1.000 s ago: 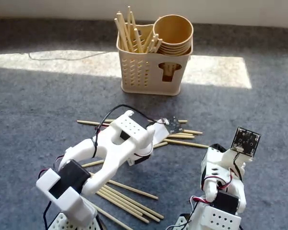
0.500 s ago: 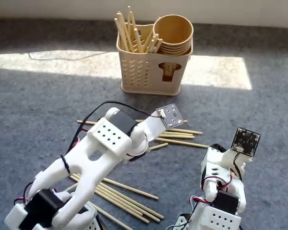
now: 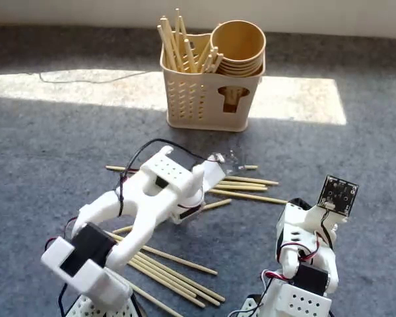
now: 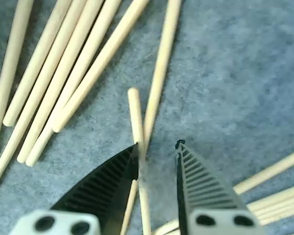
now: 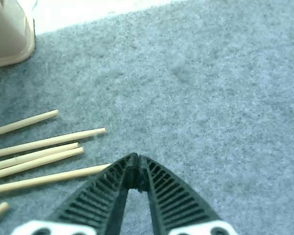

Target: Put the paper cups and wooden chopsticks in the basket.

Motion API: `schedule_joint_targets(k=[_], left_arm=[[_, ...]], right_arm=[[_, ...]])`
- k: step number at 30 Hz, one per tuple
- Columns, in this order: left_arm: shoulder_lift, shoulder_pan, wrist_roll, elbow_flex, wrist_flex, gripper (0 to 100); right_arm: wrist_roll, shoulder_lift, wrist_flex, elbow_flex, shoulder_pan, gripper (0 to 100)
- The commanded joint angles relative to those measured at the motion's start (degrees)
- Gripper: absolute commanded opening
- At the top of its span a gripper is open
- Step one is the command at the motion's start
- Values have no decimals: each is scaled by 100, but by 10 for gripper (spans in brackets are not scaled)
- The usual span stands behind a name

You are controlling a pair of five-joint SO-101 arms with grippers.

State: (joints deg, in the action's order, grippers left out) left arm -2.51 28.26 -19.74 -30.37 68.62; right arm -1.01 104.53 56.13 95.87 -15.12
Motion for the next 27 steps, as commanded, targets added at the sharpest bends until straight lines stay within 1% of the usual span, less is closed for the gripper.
schedule_joint_targets(k=[1, 3, 6, 13, 20, 25, 27], left_arm=[[-673, -374, -193, 593, -79, 131], [-936, -338, -246, 708, -70, 94], [-998, -145, -255, 752, -62, 5], [-752, 620, -229, 813, 633, 5], [655, 585, -229, 804, 1275, 5], [1473, 576, -246, 822, 1582, 5], [1710, 567, -255, 1024, 1758, 5]], right_arm=[[18, 66, -136, 681, -66, 6], [18, 66, -136, 681, -66, 6], [18, 66, -136, 681, -66, 6], [18, 66, -136, 681, -66, 6], [18, 66, -136, 681, -66, 6], [18, 66, -136, 681, -66, 6], [18, 66, -136, 681, -66, 6]])
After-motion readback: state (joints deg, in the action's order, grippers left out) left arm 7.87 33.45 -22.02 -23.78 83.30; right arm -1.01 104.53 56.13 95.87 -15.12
